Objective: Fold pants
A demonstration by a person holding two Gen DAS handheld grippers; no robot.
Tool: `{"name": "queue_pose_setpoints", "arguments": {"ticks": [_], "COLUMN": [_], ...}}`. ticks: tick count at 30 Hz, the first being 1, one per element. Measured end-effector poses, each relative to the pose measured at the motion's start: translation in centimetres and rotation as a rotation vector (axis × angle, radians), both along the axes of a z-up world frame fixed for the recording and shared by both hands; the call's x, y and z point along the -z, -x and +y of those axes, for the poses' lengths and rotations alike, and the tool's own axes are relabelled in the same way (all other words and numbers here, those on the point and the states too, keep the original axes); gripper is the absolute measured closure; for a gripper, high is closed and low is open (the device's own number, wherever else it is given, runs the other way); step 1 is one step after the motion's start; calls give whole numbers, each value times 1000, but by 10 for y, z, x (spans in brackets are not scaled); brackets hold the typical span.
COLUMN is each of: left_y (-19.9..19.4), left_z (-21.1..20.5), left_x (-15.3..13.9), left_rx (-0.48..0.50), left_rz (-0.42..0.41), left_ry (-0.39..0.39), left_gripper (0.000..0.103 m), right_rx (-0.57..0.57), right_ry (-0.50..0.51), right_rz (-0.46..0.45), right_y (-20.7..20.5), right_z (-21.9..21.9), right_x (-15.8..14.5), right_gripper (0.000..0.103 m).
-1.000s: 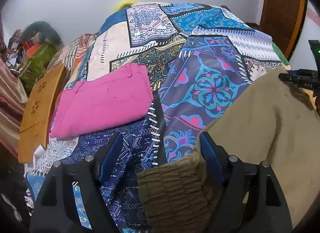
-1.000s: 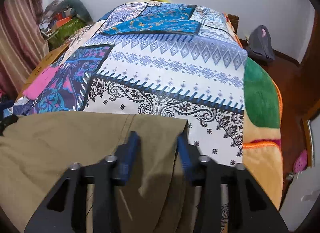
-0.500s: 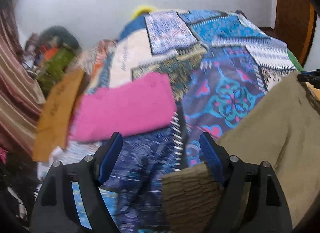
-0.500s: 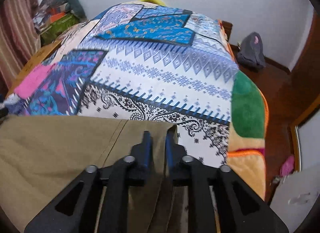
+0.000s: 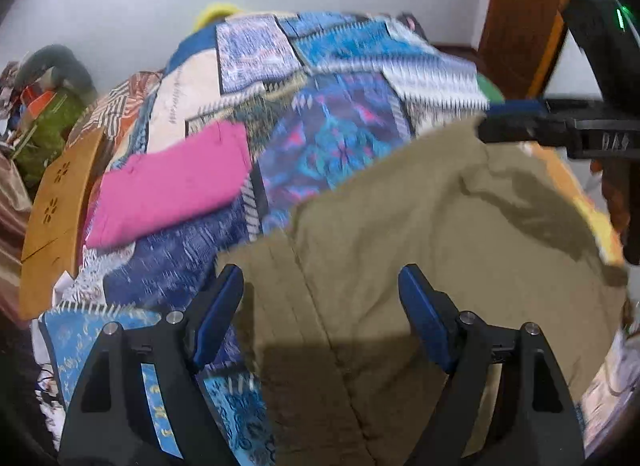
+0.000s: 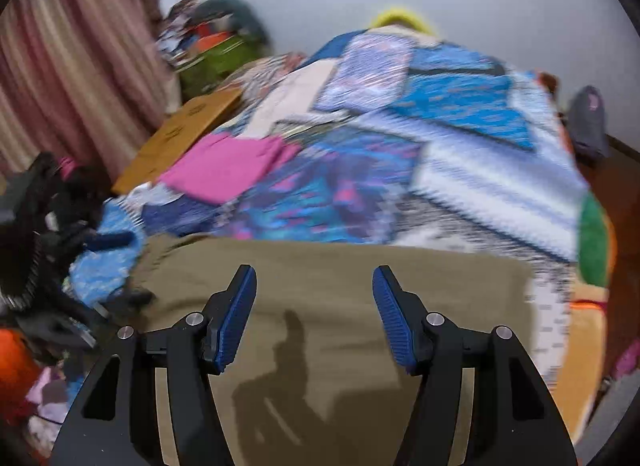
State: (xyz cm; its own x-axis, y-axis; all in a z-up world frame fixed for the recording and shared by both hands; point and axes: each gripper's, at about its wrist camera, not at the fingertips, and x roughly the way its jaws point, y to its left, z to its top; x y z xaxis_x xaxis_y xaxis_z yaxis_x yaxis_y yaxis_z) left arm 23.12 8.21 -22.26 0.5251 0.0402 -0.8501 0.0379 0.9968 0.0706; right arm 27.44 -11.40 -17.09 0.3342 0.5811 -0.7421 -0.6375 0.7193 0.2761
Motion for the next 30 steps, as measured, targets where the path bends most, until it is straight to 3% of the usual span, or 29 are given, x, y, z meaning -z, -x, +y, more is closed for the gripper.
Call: {"name": "queue_pose_setpoints", "arguments": {"ticks": [2, 5, 9, 14, 24, 30], "left_y": [4, 9, 10, 7, 21, 47], "left_z": [-1, 8, 22, 30, 35, 26], "left_x": [7, 9, 11, 10, 6, -10], "left_rx": [2, -28, -71, -113, -141, -124], "left_rz": [9, 4, -6, -14, -17, -33], "left_ry": [-9, 38, 83, 79, 48, -21], "left_gripper": [22, 21, 14, 14, 13, 13], "right_rx": [-26, -63, -91, -69, 81, 133], "right_ry": [38, 100, 155, 165, 101, 133], "right_rz": [19, 71, 72, 73, 80, 67], "right_y": [4, 10, 29, 55, 102, 116], "right_z": [20, 36, 32, 4, -71, -91], "right_x": [12, 31, 39, 36, 40, 39], "right_gripper": [46, 46, 46, 46, 45, 42]}}
